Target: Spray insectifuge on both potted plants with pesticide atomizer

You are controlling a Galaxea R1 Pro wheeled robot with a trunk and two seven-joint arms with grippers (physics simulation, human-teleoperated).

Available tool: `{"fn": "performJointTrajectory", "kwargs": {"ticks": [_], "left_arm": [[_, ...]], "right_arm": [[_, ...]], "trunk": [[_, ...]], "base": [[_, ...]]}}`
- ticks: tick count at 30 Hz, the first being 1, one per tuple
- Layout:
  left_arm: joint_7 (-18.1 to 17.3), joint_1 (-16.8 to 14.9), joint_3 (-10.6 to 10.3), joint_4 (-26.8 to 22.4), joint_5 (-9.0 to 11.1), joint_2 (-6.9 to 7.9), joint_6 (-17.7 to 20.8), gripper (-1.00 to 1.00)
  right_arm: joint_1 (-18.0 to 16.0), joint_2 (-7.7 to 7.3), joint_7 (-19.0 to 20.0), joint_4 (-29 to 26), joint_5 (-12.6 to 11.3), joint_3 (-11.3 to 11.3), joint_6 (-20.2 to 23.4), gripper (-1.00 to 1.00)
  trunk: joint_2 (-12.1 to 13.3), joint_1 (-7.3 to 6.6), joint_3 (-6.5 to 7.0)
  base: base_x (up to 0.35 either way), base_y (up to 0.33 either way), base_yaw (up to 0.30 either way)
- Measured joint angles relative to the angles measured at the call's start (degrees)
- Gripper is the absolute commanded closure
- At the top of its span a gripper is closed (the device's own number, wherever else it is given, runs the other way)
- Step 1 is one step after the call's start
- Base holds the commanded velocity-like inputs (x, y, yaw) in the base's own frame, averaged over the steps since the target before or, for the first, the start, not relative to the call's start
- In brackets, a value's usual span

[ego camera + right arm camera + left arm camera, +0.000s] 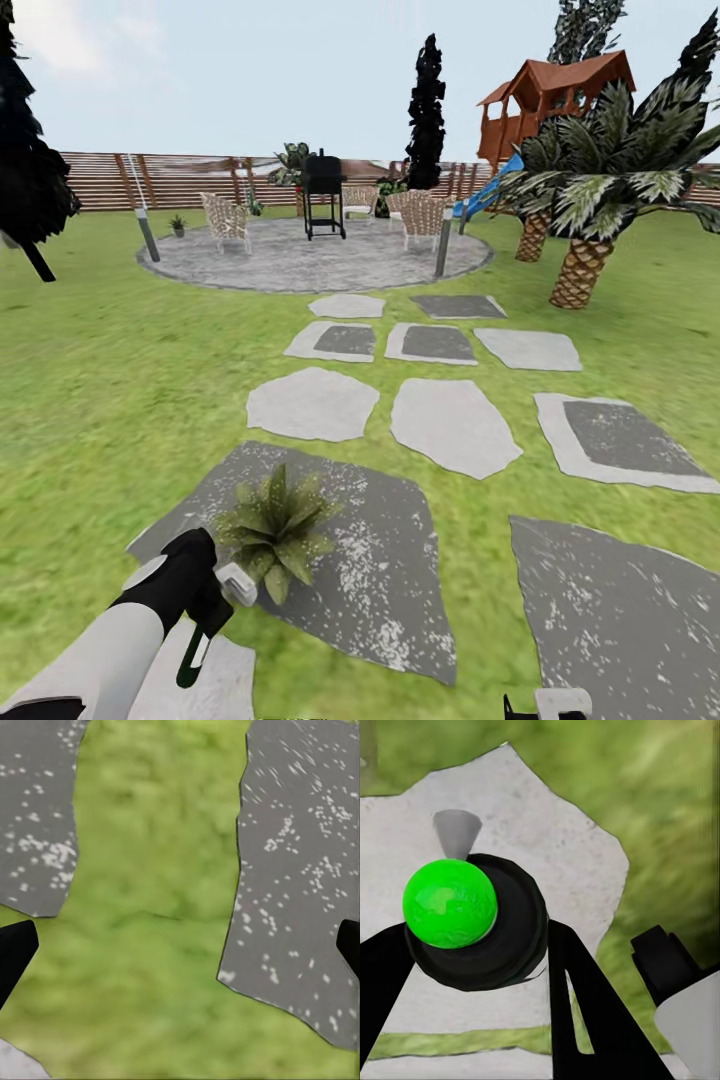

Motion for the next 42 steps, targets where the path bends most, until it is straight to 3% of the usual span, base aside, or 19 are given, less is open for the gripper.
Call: {"fn": "performJointTrajectory", "kwargs": {"ticks": [12,22,32,42], "left_arm": [[0.04,0.01,0.96,0.19,-0.06,0.74,0.0,1.0],[0.05,0.09,1.31,0.43,-0.12,0.71,-0.03,1.0],[0.66,0.09,1.31,0.52,-0.12,0.71,-0.03,1.0],[0.71,0.07,1.32,0.88,-0.16,0.62,0.01,1.0]], "right_arm": [[0.01,0.0,0.0,-0.01,0.0,-0.01,0.0,-1.0],[0.0,0.0,0.0,0.0,0.0,0.0,0.0,-1.0],[0.0,0.0,0.01,0.0,0.0,0.0,0.0,-1.0],[0.01,0.0,0.02,0.0,0.0,0.0,0.0,-1.0]], "trunk": [[-0.01,-0.03,0.0],[0.0,-0.01,0.0],[0.0,0.02,0.0],[0.0,0.0,0.0]], "base": [[0.135,-0.239,0.101],[0.194,-0.193,0.261],[-0.137,-0.237,0.277],[-0.014,-0.029,0.147]]}}
